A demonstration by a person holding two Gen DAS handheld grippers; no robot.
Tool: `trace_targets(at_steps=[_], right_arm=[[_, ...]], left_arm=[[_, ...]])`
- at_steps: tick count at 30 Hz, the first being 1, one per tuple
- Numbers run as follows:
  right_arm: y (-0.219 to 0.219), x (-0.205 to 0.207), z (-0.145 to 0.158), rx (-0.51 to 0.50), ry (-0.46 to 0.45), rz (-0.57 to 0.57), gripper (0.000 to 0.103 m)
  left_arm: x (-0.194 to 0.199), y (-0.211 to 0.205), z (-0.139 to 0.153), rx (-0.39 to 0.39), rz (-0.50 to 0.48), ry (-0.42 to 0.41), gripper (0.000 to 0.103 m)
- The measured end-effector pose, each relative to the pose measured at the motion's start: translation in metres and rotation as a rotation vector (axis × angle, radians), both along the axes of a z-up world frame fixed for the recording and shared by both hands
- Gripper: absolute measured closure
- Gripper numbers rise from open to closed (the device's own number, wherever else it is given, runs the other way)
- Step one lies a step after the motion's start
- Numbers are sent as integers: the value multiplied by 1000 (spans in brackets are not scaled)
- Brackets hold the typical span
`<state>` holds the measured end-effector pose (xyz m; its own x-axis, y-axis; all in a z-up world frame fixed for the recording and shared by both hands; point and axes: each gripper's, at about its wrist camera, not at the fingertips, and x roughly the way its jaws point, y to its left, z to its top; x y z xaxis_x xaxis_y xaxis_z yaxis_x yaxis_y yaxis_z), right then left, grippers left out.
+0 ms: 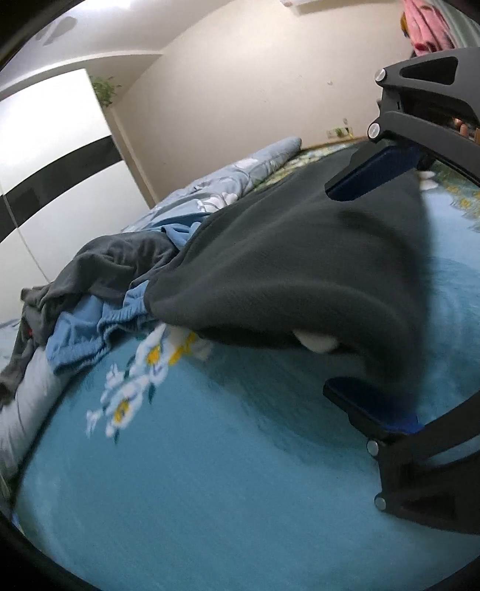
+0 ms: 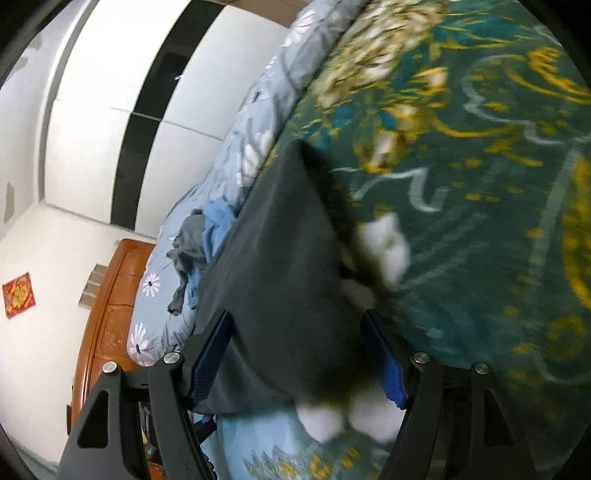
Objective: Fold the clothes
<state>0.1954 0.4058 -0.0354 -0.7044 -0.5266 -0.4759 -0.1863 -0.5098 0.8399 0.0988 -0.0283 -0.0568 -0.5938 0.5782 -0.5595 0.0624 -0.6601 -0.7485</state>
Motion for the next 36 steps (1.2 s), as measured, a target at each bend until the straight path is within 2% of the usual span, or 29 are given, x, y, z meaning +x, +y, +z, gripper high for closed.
trace_targets(at_steps=[3,7,11,15,18,21,25,29,31,33,34,36], right_arm=[[-10,-13,0,-19,34,35,24],[-10,-22,-5,-47,51,51,23],[-6,-20,-8,-77,81,66,25],[-9,-14,-6,-45,97,59,25],[-14,-15,-5,-18,92,58,25],[-13,-16,-5,-31,92,56,25],[-16,-19,-3,-25,92,48,23],[-18,-22,-2,-12,106,15,23],[-19,-24,-2,-14,118,-2,23],[-20,-26,-2,-4,122,-13,25],[-21,-27,-2,4,120,-17,27],[-19,-25,-4,1,112,-34,37]], left_arm=[[-10,9,0,13,-36,-12,4],[-11,11,-3,3,0,13,4],[-10,18,-2,-42,27,23,0],[-5,27,-1,-116,-3,44,0],[1,25,-2,-122,5,48,0],[1,22,-3,-104,15,38,0],[-5,17,-2,-78,72,27,1],[-15,19,1,-109,89,47,1],[-22,18,1,-109,87,51,4],[-27,15,-1,-110,89,37,14],[-28,14,-1,-114,94,31,22],[-28,12,-2,-101,106,27,27]])
